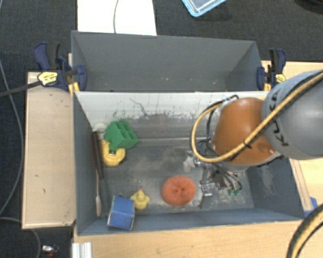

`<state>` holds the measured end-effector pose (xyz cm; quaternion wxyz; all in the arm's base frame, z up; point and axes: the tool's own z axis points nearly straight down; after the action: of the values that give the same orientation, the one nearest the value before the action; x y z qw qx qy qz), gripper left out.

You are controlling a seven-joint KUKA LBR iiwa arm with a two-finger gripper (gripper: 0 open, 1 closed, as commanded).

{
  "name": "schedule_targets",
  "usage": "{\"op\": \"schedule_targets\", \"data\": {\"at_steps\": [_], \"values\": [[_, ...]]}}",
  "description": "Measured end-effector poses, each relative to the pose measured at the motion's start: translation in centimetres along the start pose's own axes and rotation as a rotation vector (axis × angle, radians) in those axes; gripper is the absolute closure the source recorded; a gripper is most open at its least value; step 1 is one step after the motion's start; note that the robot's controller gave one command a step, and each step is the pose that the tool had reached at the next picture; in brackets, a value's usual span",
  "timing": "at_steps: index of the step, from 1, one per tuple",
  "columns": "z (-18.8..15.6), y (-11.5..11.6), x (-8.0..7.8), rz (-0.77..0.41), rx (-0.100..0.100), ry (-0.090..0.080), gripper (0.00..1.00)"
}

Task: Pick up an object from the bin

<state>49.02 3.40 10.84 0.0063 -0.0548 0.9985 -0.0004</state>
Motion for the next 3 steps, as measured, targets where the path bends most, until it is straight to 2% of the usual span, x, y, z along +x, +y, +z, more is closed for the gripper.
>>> {"op": "schedule_targets", "data": {"at_steps": [1,2,3], "values": [[1.8,1.0,0.5,0.068,0.000,-0.003,0.00],[2.9,1.0,-0.6,0.084,0.000,-0.008,0.00],[3.8,3.7,0.5,0.299,-0.001,0.002,1.00]]}}
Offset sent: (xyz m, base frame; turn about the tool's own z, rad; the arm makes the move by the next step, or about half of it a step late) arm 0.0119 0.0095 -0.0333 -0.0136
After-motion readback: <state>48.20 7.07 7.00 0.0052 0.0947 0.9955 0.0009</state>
